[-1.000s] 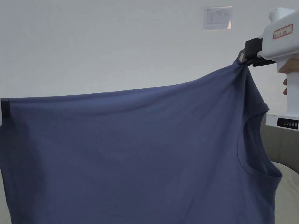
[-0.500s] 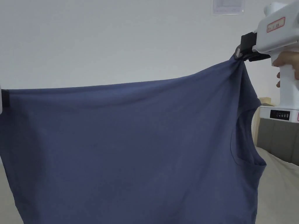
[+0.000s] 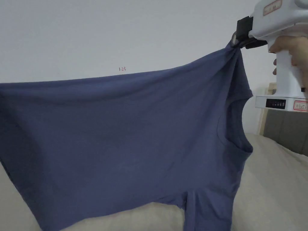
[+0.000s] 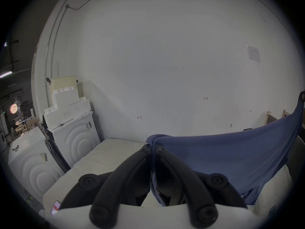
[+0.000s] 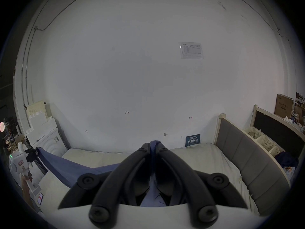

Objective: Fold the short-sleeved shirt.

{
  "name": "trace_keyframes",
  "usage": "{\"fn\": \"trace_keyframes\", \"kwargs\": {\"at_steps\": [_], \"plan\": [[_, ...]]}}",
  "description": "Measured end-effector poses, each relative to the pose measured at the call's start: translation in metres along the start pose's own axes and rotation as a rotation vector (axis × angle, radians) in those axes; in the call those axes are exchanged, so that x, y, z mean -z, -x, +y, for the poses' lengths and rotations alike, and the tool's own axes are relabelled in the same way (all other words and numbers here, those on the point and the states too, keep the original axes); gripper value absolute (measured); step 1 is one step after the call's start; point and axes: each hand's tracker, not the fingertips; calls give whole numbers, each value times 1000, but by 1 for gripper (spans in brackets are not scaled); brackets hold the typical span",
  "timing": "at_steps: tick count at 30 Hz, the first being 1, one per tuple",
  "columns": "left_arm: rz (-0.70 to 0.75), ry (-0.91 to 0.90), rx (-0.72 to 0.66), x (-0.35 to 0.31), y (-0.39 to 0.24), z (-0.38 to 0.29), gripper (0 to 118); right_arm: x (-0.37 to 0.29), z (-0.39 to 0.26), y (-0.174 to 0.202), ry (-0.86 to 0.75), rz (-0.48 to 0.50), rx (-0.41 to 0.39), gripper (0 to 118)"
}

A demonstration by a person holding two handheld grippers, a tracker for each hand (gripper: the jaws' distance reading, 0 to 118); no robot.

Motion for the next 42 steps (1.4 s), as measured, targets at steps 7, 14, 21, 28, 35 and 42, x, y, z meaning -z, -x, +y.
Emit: {"fn": "trace_keyframes", "kwargs": {"at_steps": [7, 14, 21, 28, 35, 42], "plan": [[-20, 105, 30, 27, -11, -55, 3, 36, -61, -16, 113, -8, 2, 10], [-32, 225, 40, 40, -19, -132, 3, 60, -142, -33, 256, -20, 53, 10], [-42, 351, 25, 38, -13, -218, 3, 63, -227, -41, 398, -21, 81, 10], [-56, 503, -44, 5, 4, -287, 3, 30, -313, -50, 514, -16, 131, 10], [-61, 535, -40, -65, 27, -322, 3, -45, -366, -72, 529, -12, 193, 10], [-64, 539, -3, -139, 45, -343, 3, -151, -389, -73, 512, -5, 177, 10]]}}
